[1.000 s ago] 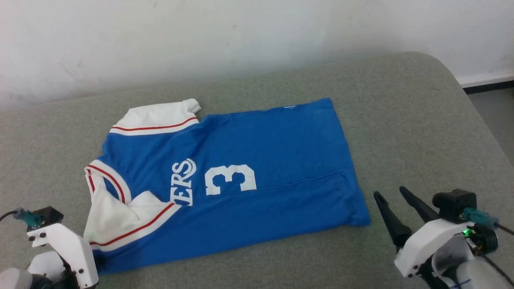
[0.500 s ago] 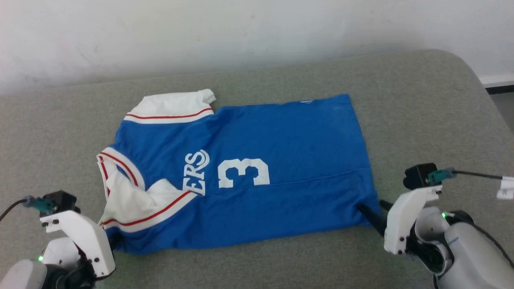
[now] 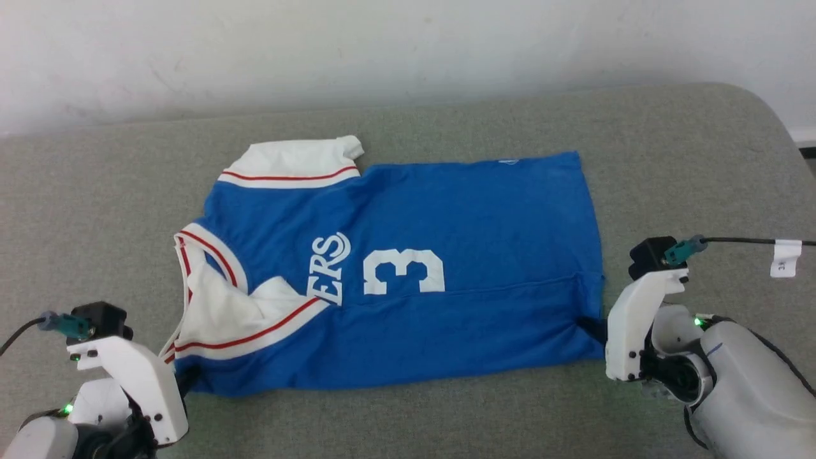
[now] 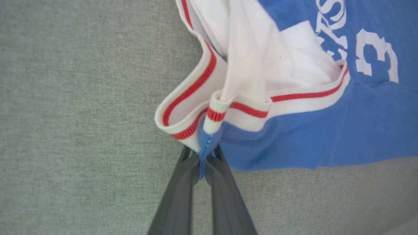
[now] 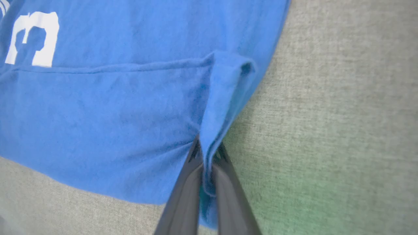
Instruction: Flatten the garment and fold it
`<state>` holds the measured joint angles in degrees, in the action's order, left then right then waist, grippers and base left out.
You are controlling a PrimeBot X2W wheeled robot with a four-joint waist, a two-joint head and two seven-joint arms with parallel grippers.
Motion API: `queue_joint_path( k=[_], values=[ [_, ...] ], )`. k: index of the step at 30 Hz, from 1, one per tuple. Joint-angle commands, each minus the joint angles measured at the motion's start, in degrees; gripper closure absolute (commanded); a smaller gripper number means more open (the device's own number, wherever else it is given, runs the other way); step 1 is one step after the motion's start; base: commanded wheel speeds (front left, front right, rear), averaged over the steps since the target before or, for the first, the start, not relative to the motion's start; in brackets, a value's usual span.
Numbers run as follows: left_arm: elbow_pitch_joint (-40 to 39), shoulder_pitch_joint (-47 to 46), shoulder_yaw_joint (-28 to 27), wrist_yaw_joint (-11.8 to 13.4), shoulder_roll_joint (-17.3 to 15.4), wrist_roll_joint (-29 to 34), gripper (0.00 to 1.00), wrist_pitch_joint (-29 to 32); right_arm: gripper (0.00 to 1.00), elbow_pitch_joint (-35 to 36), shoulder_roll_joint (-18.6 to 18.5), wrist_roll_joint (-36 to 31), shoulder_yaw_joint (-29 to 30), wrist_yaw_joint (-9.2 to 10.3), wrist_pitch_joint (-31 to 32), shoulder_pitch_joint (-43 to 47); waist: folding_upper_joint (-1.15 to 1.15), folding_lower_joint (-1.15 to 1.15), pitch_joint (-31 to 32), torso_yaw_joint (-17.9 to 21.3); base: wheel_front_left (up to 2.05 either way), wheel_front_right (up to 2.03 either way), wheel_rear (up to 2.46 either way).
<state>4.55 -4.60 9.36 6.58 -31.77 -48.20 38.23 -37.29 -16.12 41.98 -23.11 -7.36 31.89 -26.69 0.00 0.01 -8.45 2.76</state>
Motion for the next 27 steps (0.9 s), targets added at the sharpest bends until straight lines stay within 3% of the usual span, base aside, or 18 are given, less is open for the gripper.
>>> queue_joint_path(
  k=[1,10,16,20,23,24,25,26,27],
  values=[
    [-0.77,1.19,-0.17,-0.74,-0.29,0.4,1.0,-0.65,1.0,-0.81,0.93,-0.02,-1.96,-0.13,-1.18,2.43,0.0,-0.01,1.89,0.24,0.0,0.0,0.0],
    [-6.38,7.54,-2.26,0.31,-2.71,1.26,1.0,-2.89,1.0,6.72,-2.86,-0.98,-3.99,-0.13,-9.42,5.83,0.0,-0.01,9.03,-0.1,0.0,0.0,0.0],
    [-11.53,15.35,-5.18,3.56,-5.0,1.75,1.0,-3.02,1.0,12.83,-4.8,-0.49,-3.89,-0.13,-10.62,11.58,0.0,-0.01,11.74,-0.19,0.0,0.0,0.0],
    [-12.93,21.63,-6.92,5.8,-4.61,0.67,1.0,-2.95,1.0,15.59,-5.08,-0.22,-3.02,-0.13,-9.78,16.17,0.0,-0.01,12.1,-0.04,0.0,0.0,0.0],
    [-11.87,24.08,-7.05,5.96,-2.7,-0.65,1.0,-3.9,1.0,15.71,-4.65,-0.65,-1.82,-0.13,-9.44,19.4,0.0,-0.01,11.5,-0.25,0.0,0.0,0.0],
    [-11.09,24.05,-7.14,6.17,-1.77,-0.88,1.0,-4.71,0.76,15.32,-4.39,-1.0,-1.58,-0.13,-9.13,20.39,0.0,-0.01,11.23,-0.32,0.0,0.0,0.0],
    [-9.99,23.92,-6.79,6.02,-0.92,-1.09,0.82,-5.22,0.51,14.94,-4.04,-1.34,-1.34,-0.13,-9.0,21.2,0.0,-0.01,10.96,-0.34,0.0,0.0,0.0],
    [-8.93,23.63,-6.22,5.58,-0.28,-1.3,0.18,-5.42,0.0,14.67,-3.59,-1.51,-1.08,-0.13,-9.08,21.88,0.0,-0.01,10.73,-0.36,0.0,0.0,0.0],
    [-7.85,23.02,-6.06,5.23,0.51,-1.6,0.0,-6.06,0.0,14.58,-3.16,-1.78,-0.86,-0.13,-9.53,22.4,0.0,-0.01,10.52,-0.35,0.0,0.0,0.0]
  ],
)
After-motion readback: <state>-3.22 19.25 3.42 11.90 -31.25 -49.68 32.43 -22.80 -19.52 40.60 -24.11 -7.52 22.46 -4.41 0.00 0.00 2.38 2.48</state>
